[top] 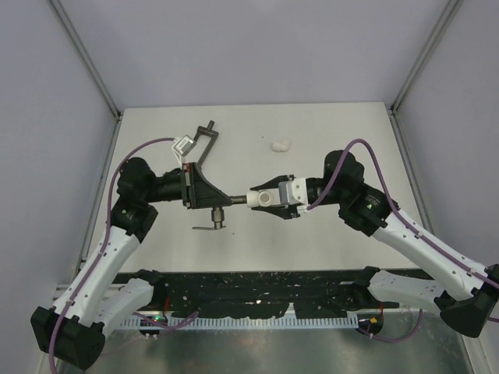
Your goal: Install the water faucets
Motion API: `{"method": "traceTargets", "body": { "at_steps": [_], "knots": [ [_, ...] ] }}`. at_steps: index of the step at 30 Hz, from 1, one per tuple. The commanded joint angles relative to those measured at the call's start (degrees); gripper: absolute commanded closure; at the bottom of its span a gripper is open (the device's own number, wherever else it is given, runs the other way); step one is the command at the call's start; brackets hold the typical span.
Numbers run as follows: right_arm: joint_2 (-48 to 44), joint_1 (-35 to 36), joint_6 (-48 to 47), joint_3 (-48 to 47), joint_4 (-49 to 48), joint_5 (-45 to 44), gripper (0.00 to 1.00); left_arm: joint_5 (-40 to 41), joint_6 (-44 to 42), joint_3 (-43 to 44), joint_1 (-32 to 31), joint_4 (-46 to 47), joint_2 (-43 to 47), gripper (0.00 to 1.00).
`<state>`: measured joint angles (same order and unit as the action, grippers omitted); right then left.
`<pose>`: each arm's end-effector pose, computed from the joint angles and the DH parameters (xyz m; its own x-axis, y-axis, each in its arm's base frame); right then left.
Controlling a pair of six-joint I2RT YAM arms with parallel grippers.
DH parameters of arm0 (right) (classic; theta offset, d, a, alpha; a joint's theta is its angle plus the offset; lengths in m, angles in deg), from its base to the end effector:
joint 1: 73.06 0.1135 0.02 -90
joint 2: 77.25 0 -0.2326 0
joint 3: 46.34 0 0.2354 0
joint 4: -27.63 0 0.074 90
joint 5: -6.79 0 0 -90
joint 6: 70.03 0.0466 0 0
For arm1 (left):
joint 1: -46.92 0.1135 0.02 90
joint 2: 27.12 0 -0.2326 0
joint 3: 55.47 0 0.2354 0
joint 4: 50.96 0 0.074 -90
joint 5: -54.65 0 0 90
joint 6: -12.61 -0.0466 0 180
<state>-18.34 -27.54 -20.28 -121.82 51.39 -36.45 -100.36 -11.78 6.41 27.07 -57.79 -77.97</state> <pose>0.1374 0.1883 0.3666 0.5761 -0.0451 -0.8161 -0.8162 -0.0849 -0.5715 0.1715 -0.1068 0.3458 -0.8766 -0.0926 -0.4723 0.4731 0.0147 -0.8809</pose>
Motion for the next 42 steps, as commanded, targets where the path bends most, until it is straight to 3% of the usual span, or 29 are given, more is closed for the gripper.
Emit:
{"method": "traceTargets", "body": {
  "at_steps": [1, 8, 12, 28, 33, 42],
  "knots": [
    [1.2, 0.98, 0.96, -2.14, -1.08, 0.17, 0.95, -0.64, -1.09, 3.25, -0.8, 3.13, 0.14, 1.0],
    [2.34, 0.89, 7.2, -1.34, -4.77, 0.43, 0.95, 0.85, -1.62, 2.28, -1.15, 8.31, 1.37, 1.0],
    [3.31, 0.98, 10.97, -1.61, -6.18, 2.1, 0.94, 0.42, -6.96, 2.28, -1.15, 9.11, 2.16, 1.0],
    [7.44, 0.98, 26.17, -6.0, -4.96, 5.27, 0.95, -0.64, -48.44, 3.95, -2.03, -2.83, 8.4, 1.0],
    [8.93, 0.98, 30.22, -6.27, -5.39, 4.13, 0.95, 1.99, -58.55, 5.01, -4.4, -7.77, 9.54, 1.0],
    [12.36, 0.98, 45.69, -7.14, -8.55, 3.16, 0.95, 10.25, -82.63, 3.16, -9.23, -17.69, 13.67, 1.0]
  ]
}}
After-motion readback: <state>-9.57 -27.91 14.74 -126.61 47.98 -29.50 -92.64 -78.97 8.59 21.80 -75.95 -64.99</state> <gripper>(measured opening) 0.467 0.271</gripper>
